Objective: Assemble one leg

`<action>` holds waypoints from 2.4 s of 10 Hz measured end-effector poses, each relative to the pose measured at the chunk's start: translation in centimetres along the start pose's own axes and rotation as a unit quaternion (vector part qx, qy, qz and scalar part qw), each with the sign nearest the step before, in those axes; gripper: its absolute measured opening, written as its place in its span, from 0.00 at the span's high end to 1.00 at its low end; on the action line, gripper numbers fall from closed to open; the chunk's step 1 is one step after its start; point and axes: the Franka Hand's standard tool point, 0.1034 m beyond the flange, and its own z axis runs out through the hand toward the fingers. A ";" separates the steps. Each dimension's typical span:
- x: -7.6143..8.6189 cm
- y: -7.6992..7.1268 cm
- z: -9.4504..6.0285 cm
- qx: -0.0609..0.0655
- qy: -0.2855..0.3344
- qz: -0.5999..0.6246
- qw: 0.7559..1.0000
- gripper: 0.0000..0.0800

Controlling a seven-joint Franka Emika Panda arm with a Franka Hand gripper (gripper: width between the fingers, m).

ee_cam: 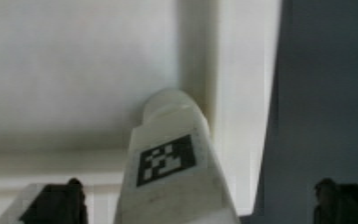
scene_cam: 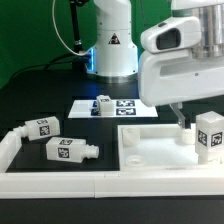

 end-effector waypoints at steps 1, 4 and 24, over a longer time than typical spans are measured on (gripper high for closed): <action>0.3 0.2 0.3 0.001 -0.003 -0.032 0.999 0.19; 0.2 0.5 0.4 0.001 -0.003 -0.011 1.000 0.34; -0.3 0.5 0.8 -0.009 -0.027 0.247 0.969 0.19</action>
Offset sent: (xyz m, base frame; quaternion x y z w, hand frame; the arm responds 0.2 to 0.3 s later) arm 0.0000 0.0000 0.0000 0.0000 0.0000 0.0000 1.0000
